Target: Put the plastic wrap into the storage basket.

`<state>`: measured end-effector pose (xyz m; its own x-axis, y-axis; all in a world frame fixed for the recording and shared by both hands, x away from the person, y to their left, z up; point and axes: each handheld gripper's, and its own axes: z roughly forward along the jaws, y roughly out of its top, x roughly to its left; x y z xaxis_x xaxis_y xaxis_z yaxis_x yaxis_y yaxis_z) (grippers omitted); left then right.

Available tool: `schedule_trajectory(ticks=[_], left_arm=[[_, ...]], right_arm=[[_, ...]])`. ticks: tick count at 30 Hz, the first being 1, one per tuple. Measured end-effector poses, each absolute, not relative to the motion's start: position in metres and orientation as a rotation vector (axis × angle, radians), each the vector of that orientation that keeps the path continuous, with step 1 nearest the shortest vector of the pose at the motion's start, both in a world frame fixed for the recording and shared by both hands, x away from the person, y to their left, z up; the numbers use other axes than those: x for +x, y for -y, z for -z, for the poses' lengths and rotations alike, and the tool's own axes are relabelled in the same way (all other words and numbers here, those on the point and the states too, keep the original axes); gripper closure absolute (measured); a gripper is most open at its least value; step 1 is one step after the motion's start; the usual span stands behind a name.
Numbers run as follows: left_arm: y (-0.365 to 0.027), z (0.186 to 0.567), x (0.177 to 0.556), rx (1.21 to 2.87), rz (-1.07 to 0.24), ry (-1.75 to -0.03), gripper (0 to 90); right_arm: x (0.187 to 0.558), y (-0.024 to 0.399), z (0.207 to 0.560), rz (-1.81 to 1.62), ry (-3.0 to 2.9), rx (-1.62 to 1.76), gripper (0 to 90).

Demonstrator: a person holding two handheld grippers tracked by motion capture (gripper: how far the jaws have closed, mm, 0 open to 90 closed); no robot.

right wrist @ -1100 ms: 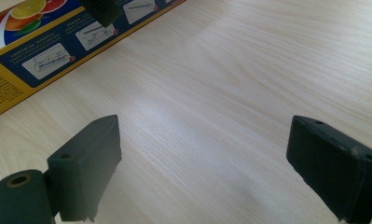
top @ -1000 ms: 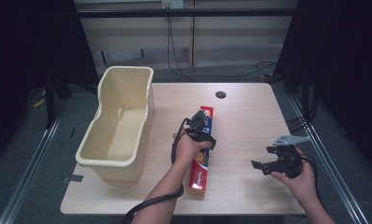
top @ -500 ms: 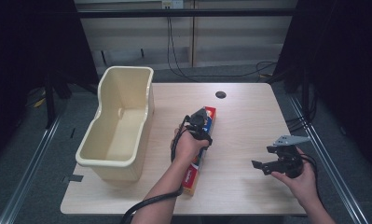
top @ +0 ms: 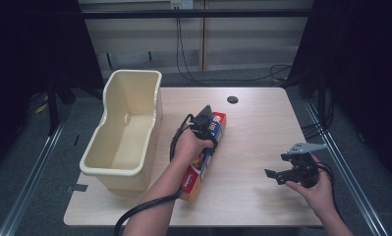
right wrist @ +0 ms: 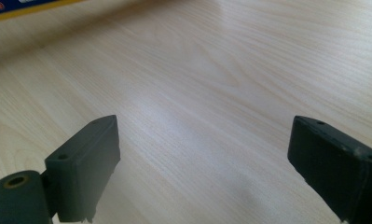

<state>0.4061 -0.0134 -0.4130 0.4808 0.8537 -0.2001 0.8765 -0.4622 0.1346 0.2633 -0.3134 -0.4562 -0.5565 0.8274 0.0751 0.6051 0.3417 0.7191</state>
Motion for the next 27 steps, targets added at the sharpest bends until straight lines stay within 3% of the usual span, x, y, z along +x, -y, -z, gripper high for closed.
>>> schedule_trajectory(ticks=[27], left_arm=[[-0.007, 0.343, 0.41, 2.49, 0.203, -1.515, 40.6]], right_arm=[[0.264, 0.312, 0.455, -1.042, -2.295, 1.268, 4.5]])
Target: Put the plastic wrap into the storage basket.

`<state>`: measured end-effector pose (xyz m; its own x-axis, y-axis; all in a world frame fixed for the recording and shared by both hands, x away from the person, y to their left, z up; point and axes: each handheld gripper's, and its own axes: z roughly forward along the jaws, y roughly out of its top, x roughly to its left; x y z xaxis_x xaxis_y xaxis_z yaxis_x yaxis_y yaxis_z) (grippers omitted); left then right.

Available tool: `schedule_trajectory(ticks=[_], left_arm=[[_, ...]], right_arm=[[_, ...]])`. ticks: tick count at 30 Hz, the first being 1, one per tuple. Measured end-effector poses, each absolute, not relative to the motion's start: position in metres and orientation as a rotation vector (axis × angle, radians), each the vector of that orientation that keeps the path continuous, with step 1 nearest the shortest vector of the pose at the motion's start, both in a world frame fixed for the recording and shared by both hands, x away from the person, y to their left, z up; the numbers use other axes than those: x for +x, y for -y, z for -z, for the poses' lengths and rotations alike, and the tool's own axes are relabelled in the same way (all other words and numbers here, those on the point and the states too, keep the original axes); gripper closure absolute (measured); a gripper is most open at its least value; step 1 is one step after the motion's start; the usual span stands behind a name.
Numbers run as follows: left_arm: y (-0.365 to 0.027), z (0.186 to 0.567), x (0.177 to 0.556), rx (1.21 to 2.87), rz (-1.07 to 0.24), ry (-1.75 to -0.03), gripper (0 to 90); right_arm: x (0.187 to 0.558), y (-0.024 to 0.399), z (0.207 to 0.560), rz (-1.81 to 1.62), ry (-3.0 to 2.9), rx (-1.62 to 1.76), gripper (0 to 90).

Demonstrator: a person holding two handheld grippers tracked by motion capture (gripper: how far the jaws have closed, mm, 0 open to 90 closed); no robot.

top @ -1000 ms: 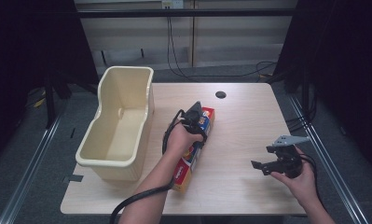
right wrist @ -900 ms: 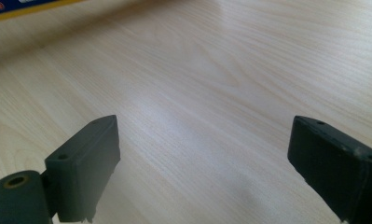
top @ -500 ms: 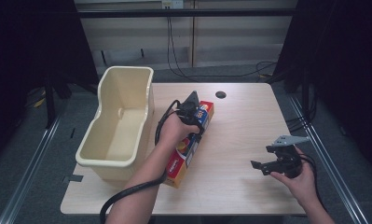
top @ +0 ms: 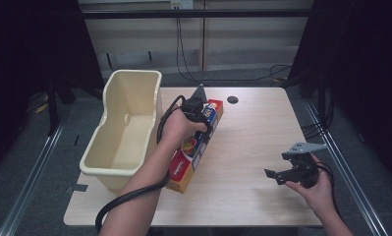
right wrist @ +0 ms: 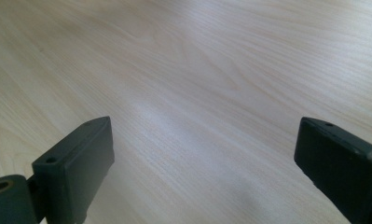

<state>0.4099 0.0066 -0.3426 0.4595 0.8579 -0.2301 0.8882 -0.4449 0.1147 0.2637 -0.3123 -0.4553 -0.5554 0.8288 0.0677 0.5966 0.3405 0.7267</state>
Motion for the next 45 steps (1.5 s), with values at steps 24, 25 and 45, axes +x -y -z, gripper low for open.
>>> schedule_trajectory(ticks=[24, 25, 45], left_arm=[[-0.032, 0.3, 0.412, 2.471, 0.2, -1.531, 40.6], [-0.033, 0.298, 0.412, 2.459, 0.204, -1.536, 40.6], [-0.057, 0.276, 0.413, 2.416, 0.198, -1.596, 40.6]], right_arm=[[0.264, 0.312, 0.454, -1.063, -2.292, 1.268, 2.1], [0.263, 0.312, 0.454, -1.064, -2.295, 1.266, 2.0], [0.262, 0.311, 0.454, -1.045, -2.319, 1.239, 2.1]])
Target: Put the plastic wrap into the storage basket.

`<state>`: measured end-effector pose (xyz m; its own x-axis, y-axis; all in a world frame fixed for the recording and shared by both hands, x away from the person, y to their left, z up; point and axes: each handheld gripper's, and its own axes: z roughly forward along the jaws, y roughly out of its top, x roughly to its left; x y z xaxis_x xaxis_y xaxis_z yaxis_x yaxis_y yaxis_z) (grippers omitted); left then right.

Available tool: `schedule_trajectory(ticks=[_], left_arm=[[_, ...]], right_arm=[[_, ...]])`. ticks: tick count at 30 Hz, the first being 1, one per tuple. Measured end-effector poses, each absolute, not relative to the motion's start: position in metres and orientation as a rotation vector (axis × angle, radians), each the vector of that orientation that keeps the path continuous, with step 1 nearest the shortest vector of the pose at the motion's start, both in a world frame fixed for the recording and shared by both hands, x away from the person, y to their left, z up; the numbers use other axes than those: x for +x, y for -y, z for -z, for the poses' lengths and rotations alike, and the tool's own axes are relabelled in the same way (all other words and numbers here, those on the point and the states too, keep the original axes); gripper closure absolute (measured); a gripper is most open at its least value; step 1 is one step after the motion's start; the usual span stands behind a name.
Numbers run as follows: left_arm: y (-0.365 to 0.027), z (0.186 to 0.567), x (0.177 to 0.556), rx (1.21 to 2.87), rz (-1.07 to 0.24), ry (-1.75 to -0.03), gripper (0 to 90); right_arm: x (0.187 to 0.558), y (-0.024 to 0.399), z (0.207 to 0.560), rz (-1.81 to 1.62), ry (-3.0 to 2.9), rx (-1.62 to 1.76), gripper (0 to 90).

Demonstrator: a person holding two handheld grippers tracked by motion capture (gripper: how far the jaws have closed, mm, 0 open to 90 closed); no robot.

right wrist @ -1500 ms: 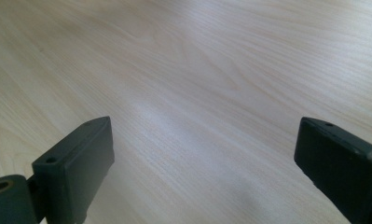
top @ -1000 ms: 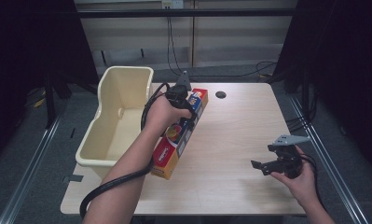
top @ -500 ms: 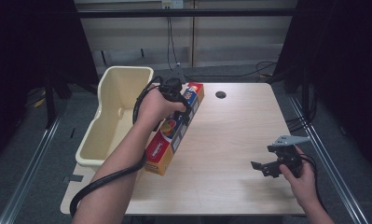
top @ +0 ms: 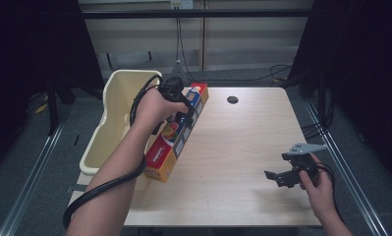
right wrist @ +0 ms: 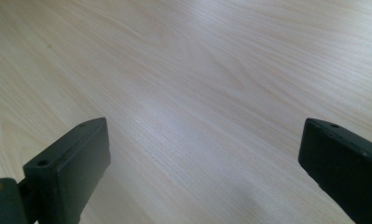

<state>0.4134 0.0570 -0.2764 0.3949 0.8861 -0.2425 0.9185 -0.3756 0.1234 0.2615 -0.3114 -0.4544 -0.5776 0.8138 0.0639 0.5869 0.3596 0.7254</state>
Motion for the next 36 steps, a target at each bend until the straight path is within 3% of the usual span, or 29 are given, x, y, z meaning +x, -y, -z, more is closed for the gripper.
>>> schedule_trajectory(ticks=[36], left_arm=[[-0.101, 0.239, 0.417, 2.356, 0.176, -1.689, 40.6]], right_arm=[[0.261, 0.311, 0.455, -1.049, -2.33, 1.23, 2.0]])
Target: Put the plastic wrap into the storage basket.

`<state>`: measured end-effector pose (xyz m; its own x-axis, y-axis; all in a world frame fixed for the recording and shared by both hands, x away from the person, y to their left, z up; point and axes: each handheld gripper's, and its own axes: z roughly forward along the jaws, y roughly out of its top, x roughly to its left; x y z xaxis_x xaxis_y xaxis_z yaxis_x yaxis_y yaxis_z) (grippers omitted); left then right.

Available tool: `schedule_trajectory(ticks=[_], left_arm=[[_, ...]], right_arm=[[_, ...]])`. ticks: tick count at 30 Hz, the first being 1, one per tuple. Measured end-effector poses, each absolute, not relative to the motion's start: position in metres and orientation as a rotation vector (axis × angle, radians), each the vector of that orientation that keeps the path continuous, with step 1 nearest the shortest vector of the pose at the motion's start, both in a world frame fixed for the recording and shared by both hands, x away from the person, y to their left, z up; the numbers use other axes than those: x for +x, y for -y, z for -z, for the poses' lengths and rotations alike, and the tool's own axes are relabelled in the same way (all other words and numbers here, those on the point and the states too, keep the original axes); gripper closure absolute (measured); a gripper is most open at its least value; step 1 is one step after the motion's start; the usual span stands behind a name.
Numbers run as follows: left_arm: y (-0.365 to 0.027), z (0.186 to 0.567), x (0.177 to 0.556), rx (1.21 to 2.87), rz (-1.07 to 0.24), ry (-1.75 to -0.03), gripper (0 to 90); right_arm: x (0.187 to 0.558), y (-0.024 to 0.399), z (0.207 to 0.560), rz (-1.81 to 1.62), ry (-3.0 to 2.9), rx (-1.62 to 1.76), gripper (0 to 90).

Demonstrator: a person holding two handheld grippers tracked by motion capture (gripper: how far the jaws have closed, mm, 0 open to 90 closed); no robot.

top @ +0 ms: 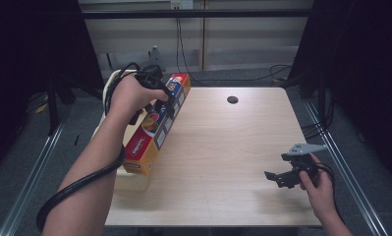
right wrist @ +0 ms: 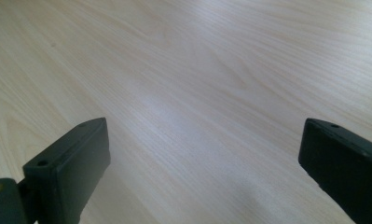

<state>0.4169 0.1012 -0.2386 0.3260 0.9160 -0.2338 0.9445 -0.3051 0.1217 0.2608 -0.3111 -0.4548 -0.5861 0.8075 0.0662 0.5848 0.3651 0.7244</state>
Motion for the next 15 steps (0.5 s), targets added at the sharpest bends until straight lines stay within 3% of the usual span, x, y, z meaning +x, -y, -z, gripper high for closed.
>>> schedule_trajectory(ticks=[15], left_arm=[[-0.121, 0.23, 0.418, 2.316, 0.156, -1.735, 40.7]], right_arm=[[0.261, 0.311, 0.456, -1.052, -2.335, 1.229, 2.0]])
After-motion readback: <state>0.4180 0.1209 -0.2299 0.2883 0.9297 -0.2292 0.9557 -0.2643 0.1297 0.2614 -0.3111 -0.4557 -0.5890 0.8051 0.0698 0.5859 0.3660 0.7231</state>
